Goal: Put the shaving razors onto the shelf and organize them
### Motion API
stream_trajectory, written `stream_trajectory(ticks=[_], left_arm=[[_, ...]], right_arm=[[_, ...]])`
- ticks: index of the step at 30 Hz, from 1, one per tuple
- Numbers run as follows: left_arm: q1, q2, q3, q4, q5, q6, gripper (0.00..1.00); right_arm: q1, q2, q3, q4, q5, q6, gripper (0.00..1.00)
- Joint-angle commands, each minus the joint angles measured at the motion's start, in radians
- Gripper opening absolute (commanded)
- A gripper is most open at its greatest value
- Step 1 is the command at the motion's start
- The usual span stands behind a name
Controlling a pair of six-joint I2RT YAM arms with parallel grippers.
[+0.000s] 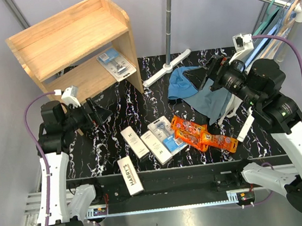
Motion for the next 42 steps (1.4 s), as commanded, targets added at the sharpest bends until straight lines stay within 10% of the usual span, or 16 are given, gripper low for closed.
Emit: stream_trajectory(ticks=[1, 42], left_arm=[[0.003, -0.009, 0.013, 0.024, 0.048, -0.049, 0.99], [-0.163, 0.123, 0.004, -0.083, -0.128, -0.067, 0.99]], right_arm=[[-0.002, 0.017, 0.003, -0.010, 0.084, 0.107, 1.00], [0.100, 0.382, -0.172, -0.130, -0.114, 0.043, 1.00]])
